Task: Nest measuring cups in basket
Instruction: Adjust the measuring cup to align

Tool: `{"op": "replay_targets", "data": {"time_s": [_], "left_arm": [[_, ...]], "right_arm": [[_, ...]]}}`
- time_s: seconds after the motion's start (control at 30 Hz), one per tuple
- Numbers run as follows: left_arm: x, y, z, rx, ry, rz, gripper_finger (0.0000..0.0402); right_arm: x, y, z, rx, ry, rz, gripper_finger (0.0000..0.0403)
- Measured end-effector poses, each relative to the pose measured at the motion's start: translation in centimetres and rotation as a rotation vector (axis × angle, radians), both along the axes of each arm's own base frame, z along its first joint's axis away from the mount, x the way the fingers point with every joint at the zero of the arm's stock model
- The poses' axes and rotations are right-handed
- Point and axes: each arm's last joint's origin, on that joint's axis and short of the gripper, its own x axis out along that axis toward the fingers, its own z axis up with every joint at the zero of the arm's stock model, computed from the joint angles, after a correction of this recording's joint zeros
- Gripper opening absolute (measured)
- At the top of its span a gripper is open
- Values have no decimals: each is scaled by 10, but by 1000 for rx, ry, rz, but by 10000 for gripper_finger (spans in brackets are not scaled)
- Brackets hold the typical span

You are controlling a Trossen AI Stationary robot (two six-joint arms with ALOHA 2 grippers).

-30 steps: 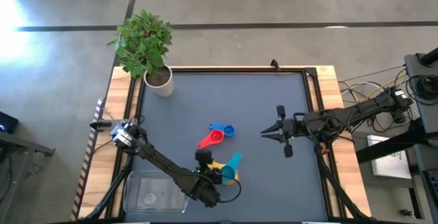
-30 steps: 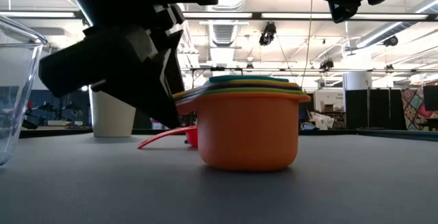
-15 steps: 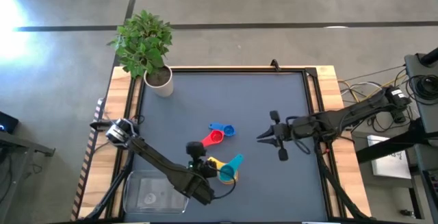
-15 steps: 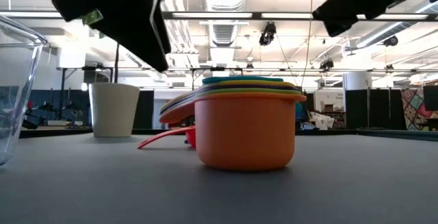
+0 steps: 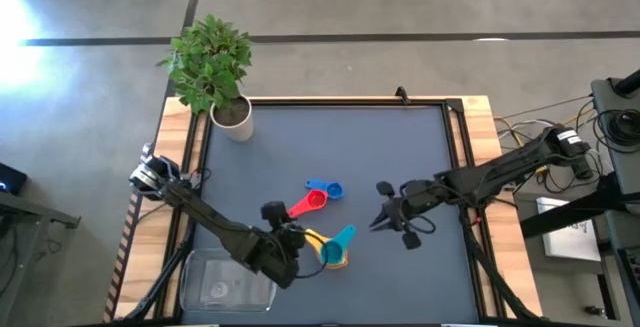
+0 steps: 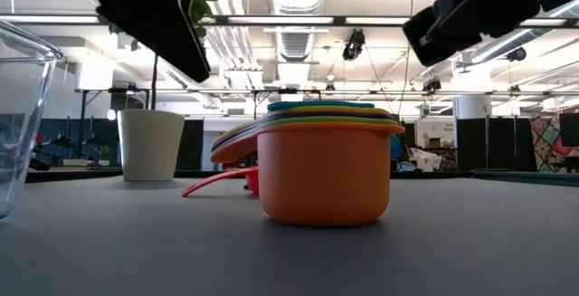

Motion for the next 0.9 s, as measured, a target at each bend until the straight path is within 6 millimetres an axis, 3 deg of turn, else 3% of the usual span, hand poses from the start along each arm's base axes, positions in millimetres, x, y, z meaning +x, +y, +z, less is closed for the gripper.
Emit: {"op": "replay_targets", "data": {"time_s": [0.3,0.53,0.9], "left_arm": [[-4,5,-19,-84,43,-47,235],[-3,7,-30,-90,34,-74,235],[6,17,-33,-86,30,-96,235]], "right_arm": [[19,15,-29,49,170,109,11],[48,24,-45,30,248,97,9],[88,26,-60,-125,420,19,8]]}}
